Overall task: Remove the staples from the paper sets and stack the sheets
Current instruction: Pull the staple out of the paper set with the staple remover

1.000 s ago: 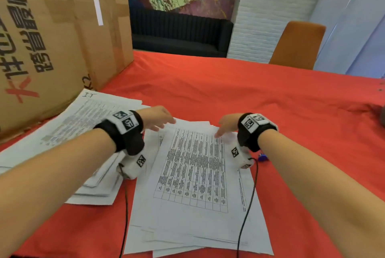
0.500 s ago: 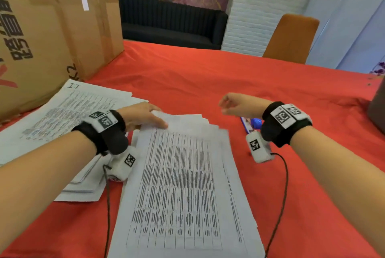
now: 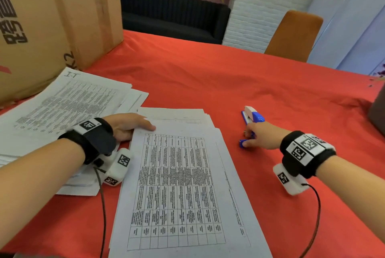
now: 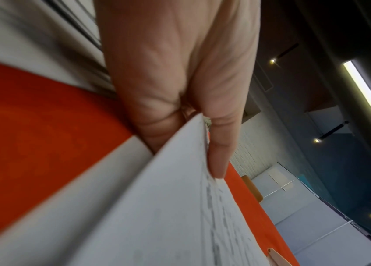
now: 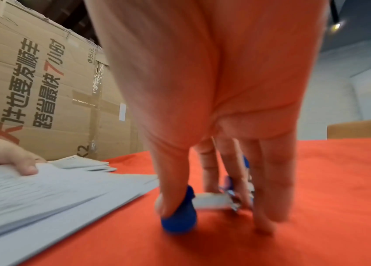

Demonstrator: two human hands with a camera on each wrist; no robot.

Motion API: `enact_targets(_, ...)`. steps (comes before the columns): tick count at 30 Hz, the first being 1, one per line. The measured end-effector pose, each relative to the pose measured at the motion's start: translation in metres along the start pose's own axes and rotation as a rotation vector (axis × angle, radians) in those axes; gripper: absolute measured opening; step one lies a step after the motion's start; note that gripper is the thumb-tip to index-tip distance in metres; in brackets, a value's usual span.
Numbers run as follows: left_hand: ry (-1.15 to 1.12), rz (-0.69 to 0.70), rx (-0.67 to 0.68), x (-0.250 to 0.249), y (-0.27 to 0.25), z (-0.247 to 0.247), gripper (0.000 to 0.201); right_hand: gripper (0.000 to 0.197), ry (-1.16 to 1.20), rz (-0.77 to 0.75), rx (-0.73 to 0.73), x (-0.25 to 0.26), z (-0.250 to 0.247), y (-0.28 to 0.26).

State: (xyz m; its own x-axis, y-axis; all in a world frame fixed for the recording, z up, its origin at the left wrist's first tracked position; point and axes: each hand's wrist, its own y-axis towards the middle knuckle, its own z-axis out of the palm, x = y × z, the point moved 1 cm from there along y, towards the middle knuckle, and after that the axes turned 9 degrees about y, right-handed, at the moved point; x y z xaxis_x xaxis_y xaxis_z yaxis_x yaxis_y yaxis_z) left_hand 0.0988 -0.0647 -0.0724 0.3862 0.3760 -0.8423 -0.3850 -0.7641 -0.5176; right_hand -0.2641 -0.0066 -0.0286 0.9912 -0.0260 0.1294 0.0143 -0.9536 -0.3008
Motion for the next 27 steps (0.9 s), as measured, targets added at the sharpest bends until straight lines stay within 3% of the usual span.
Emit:
enact_targets(3,-0.019,0.015,0.009,0.0,0.0,-0.001,0.029,0.025,0.014,-0.1,-0.024,0.013,0.004,0.007)
enact_targets(9,-0.057,0.04,-0.011,0.001,-0.002,0.0,0.018,0.033,0.236,-0.299,-0.266,0.069,-0.024,0.01)
enact_targets(12,-0.061,0.039,-0.041,0.001,-0.003,-0.001,0.023,0.017,0.168,-0.496,-0.189,0.116,-0.033,0.011)
enact_targets(14,-0.066,0.04,-0.045,0.001,-0.005,0.0,0.032,0.019,0.092,-0.558,-0.092,0.145,-0.025,0.013)
enact_targets(17,-0.067,0.049,-0.036,0.001,-0.008,0.001,0.034,0.031,0.115,-0.546,-0.01,0.173,-0.002,0.022)
enact_targets(21,-0.102,0.076,0.006,0.004,-0.009,-0.001,0.028,0.046,0.079,-0.587,-0.043,0.195,0.008,0.028)
enact_targets(27,-0.172,0.07,0.047,0.009,-0.005,-0.004,0.018,0.044,-0.13,-0.656,-0.025,0.211,0.008,0.036)
